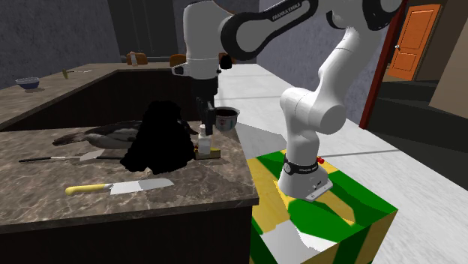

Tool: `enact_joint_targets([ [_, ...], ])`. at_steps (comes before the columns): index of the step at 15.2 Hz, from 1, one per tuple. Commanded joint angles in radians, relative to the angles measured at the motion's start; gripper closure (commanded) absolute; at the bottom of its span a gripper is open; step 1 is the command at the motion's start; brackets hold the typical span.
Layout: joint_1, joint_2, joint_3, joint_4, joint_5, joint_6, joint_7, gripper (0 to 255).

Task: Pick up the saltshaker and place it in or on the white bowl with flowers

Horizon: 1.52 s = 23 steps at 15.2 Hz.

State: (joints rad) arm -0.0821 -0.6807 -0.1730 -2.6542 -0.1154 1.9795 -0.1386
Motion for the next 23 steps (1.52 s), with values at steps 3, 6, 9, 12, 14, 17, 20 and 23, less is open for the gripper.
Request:
enact_joint_targets([
  [3, 0.001, -0.013, 0.005, 0.047, 0.004, -0.060, -0.002, 255],
  [6, 0.002, -0.019, 0.009, 0.083, 0.007, -0.103, -0.002, 255],
  [9, 0.004, -0.024, 0.013, 0.120, 0.011, -0.145, -0.002, 255],
  [12, 0.005, -0.026, 0.016, 0.159, 0.014, -0.186, -0.003, 255],
  [14, 0.006, -0.026, 0.018, 0.186, 0.016, -0.212, -0.003, 255],
  [17, 0.007, -0.025, 0.021, 0.220, 0.018, -0.246, -0.004, 255],
  [20, -0.025, -0.064, -0.034, 0.215, -0.023, -0.275, -0.071, 255],
  [23, -0.057, -0.093, -0.091, 0.220, -0.067, -0.303, -0.140, 255],
])
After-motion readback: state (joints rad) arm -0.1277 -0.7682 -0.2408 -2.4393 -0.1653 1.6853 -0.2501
